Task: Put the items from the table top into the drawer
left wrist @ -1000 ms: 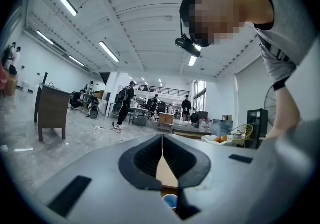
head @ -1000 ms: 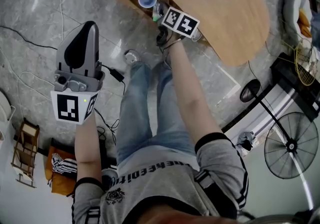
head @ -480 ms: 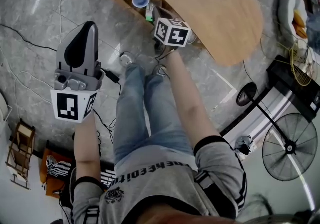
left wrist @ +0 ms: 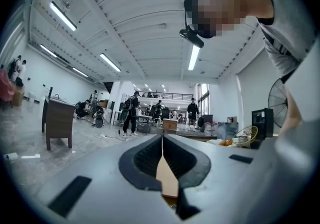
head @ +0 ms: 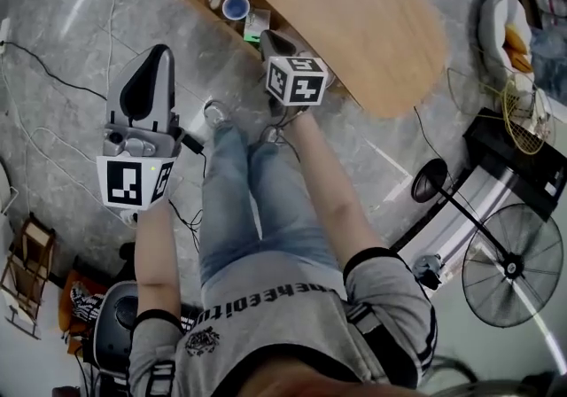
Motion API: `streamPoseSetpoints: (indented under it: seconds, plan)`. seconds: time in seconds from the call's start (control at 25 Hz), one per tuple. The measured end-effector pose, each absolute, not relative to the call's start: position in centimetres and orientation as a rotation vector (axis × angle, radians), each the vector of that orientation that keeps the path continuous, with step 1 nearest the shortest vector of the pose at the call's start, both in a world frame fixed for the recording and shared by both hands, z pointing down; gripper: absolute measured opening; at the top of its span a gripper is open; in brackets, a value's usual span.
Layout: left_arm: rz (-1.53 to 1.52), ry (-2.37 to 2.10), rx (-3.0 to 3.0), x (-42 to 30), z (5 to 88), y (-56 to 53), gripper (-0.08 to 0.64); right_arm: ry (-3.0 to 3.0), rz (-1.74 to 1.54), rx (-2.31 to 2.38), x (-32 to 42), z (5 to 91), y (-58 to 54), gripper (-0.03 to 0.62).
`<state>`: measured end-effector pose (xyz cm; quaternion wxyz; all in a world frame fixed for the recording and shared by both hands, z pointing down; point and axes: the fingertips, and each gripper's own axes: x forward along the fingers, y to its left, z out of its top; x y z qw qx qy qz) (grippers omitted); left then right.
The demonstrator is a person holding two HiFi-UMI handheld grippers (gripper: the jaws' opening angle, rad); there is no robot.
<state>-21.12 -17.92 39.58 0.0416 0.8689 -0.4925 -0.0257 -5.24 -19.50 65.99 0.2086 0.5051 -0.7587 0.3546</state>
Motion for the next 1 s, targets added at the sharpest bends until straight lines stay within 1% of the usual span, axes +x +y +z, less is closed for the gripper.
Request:
streamPoseSetpoints:
  seconds: [0.56,1.0]
  plan:
    - [-0.044,-1.558,2.628,-18.7,33.0,-11.6,0.011,-2.267,0.824,1.389,-3.9,53.1,-13.9,0.003]
    - [-0.068,-1.618,2.655,-18.0,27.4,-8.8,0.011,-2.392,0.649,1.372,-3.4,44.2,-11.2,0.003]
